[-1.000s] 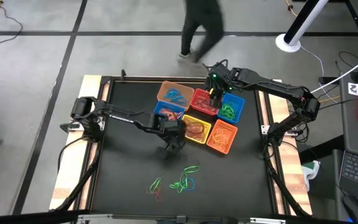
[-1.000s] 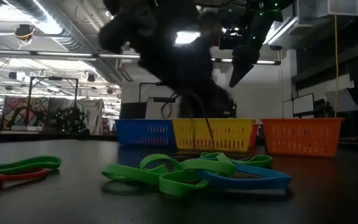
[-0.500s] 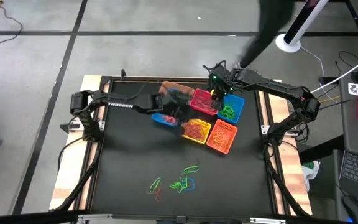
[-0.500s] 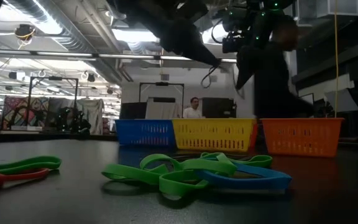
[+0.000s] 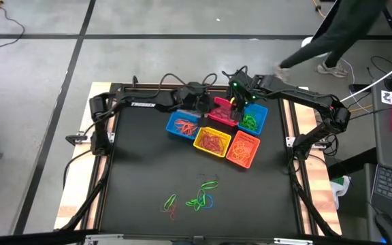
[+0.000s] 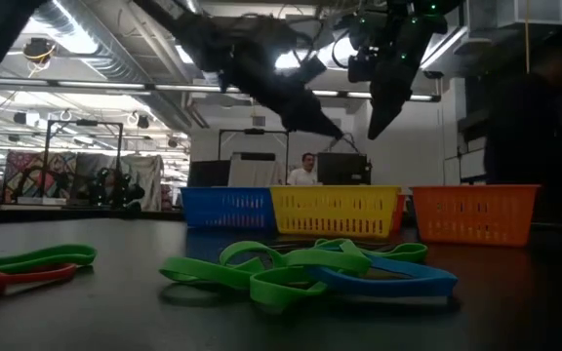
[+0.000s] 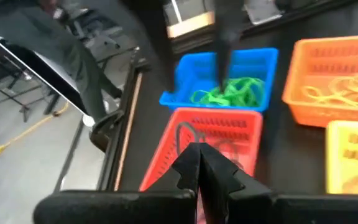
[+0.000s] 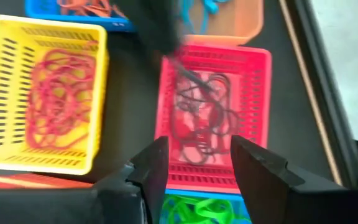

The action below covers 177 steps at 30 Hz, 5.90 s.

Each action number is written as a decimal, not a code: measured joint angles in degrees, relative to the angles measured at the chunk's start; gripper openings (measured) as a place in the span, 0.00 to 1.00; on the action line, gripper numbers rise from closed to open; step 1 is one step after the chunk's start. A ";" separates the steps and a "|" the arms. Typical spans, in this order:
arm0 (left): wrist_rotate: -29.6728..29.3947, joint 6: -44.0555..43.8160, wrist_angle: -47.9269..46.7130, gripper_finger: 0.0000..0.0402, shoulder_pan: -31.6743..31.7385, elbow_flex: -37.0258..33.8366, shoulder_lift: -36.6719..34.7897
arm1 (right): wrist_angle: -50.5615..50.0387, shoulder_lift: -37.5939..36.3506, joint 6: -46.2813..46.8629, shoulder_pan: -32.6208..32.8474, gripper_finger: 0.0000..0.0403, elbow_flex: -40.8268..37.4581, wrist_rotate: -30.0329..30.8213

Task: Sort rubber bands into baskets
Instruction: Put the violet rubber band into the pink basket, then put the green rubber band into the right blue basket

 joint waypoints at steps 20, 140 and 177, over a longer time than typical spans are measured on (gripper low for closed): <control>-3.83 -11.02 5.61 0.36 0.09 0.02 6.53 | 0.53 0.00 0.05 5.34 0.43 0.00 -12.76; -5.70 -21.59 -60.25 0.32 -29.25 0.04 -22.86 | 5.86 23.69 0.03 42.39 0.03 10.34 -3.89; -7.08 -14.50 -45.65 0.32 -28.80 0.02 -25.34 | -18.53 -0.38 -14.23 9.63 0.01 -3.70 8.23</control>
